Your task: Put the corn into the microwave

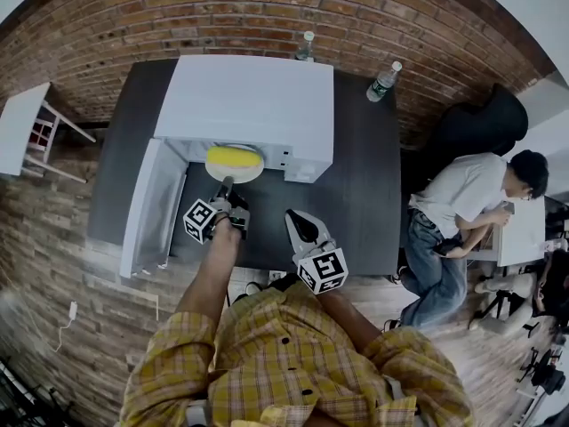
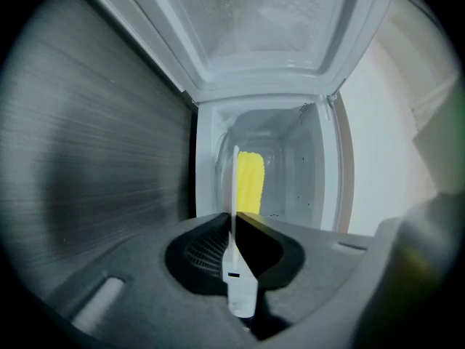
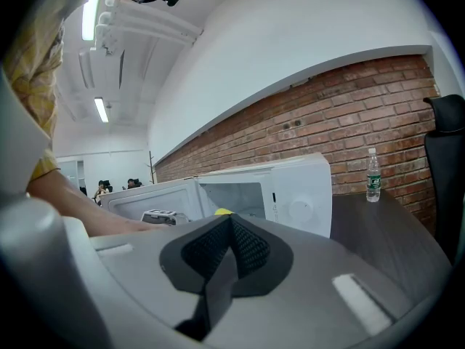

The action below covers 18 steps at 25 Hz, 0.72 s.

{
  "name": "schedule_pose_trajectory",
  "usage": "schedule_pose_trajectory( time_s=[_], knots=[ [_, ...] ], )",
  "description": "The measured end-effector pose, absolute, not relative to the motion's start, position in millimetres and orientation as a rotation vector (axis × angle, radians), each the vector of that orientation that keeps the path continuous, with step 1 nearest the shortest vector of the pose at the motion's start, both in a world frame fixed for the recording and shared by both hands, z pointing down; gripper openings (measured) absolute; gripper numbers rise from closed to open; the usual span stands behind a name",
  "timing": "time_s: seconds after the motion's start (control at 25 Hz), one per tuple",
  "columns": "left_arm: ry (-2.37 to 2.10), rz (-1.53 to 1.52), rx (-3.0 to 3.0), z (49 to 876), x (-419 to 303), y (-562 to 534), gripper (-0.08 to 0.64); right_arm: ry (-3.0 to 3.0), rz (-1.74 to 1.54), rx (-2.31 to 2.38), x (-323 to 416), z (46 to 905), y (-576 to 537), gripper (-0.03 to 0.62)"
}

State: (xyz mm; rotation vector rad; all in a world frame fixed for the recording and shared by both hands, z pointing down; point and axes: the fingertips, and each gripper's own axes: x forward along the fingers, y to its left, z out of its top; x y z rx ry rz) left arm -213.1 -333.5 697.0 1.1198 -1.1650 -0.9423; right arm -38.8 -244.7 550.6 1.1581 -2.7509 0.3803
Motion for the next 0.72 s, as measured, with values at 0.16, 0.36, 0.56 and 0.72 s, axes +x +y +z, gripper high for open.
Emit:
schedule_pose_trajectory(
  time_s=[0.16,0.36,0.56,0.72],
  knots=[
    [-1.178,-0.931,1.119,700.7,-215.9,-343.5,0.028,-2.744,0.385,1.156,-36.7,552.4,-245.7,0.003],
    [-1.175,-0.954,1.1,706.3,-220.2,-350.9,0.032,-2.733,0.408,1.158,-32.1,556.7,-246.9,0.003],
    [-1.191,-0.936,1.087,712.2,-221.6,-358.0,0.023,-2.726,0.416,1.161,-30.3,558.3,-249.3,0.003],
    [-1.204,-0.927,1.068,716.9,-222.7,-364.3,0.015,-2.726,0.416,1.156,-31.1,558.6,-250.5,0.003]
  ],
)
